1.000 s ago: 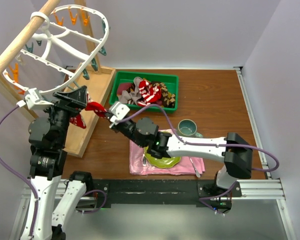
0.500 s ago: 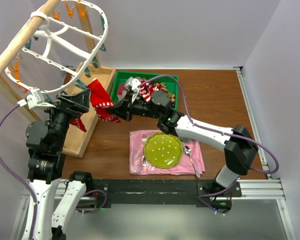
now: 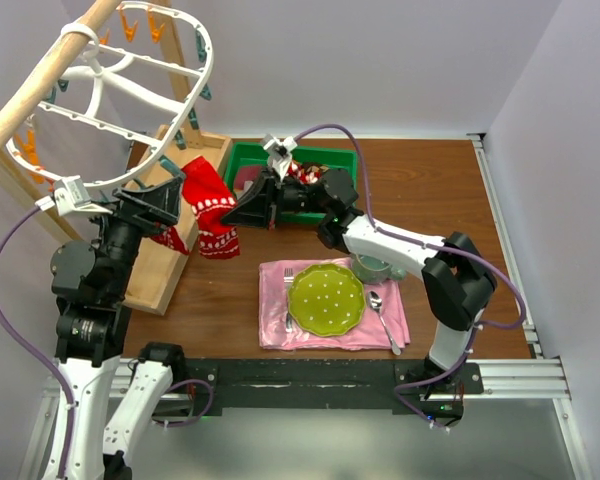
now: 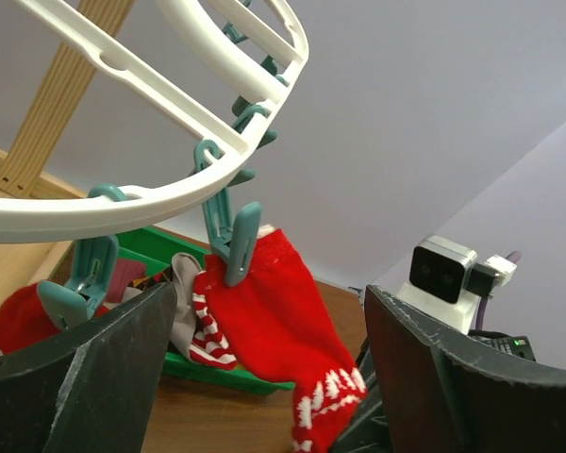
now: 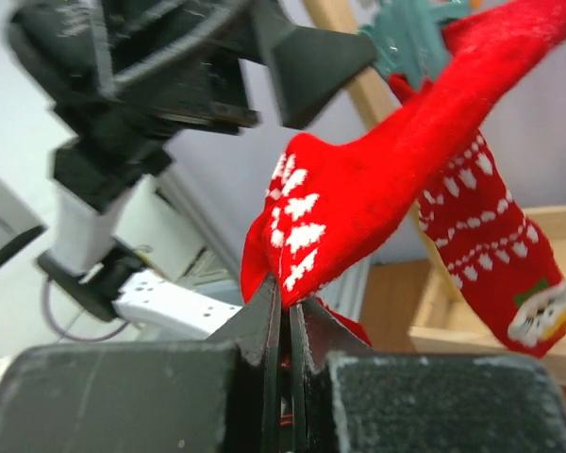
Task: Remove the socks clipped to the hanger
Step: Remove the sock from the hanger.
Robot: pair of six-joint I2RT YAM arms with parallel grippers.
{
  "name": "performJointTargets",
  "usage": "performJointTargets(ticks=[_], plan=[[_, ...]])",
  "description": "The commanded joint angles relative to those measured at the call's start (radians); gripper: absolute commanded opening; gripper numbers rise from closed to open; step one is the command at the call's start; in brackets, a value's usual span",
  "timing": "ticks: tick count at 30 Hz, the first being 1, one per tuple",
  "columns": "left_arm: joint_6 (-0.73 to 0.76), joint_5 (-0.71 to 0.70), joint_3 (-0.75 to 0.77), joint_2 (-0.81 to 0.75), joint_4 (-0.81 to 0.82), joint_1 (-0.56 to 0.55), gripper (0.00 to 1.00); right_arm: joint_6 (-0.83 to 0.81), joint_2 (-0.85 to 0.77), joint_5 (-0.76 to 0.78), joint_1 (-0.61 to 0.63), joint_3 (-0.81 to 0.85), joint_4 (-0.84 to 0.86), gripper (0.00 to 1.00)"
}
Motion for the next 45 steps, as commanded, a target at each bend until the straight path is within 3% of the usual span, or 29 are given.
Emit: performJointTargets(ticks=[1,20,45], plan=[[0.020,0.034,0.012,0.017,0.061,-0.003,0.84,0.267,-0.004,-0.101,-0.027,0.035,0.289,0.00],[-0.042,0.099,0.041,0.101,0.158,-0.003,0.75,0.533,0.036,-0.107,-0.035,0.067,0.507,0.00],[-0.096,0.089,0.061,0.160,0.217,-0.003,0.74,0.556,-0.003,-0.076,-0.018,0.063,0.491,0.00]])
